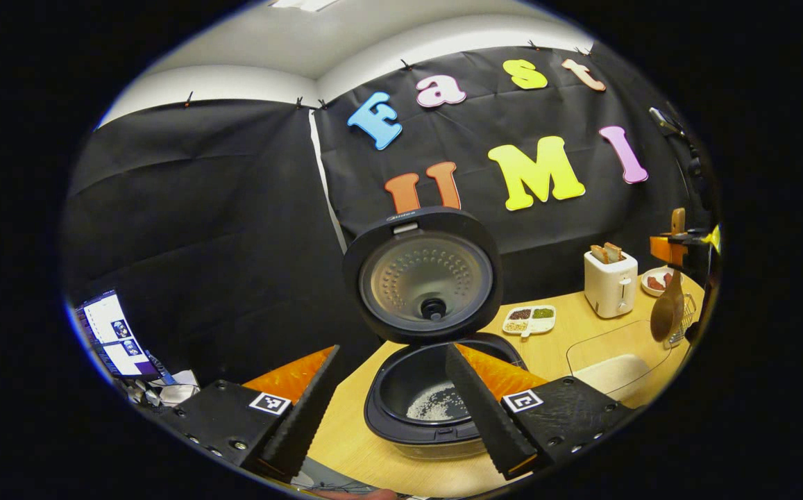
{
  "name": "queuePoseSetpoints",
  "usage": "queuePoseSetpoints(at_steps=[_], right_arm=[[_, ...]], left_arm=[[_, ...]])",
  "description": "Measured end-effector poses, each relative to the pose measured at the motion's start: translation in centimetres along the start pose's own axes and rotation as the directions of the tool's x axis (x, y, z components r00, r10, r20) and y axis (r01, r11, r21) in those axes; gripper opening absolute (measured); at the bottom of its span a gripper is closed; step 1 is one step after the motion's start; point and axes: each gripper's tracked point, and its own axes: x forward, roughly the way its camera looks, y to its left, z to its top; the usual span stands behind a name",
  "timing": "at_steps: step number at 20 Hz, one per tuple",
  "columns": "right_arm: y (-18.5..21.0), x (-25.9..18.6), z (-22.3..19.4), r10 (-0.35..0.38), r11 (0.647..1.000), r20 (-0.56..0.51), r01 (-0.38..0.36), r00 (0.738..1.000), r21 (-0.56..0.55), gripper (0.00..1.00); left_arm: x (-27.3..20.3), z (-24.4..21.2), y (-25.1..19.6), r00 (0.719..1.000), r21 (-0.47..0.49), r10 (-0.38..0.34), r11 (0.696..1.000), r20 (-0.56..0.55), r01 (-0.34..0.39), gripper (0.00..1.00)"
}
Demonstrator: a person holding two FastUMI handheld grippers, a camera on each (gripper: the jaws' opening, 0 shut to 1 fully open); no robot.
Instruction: Close the left gripper, press the button to open the rice cooker; take a wooden spoon from the chopstick holder with the right hand, scoop a spoonful of rice and pour it into the rice cooker, then put the wooden spoon back into the chopstick holder.
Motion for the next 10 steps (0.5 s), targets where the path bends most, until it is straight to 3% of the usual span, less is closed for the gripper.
queuePoseSetpoints(at_steps=[10], right_arm=[[1.1, 3.0, -7.0, -0.031, 0.980, -0.046, 0.021, 0.998, -0.197, 0.29]], left_arm=[[0.0, -1.8, 0.6, 0.999, 0.004, 0.018, 1.000, -0.027, -0.017, 0.96]])
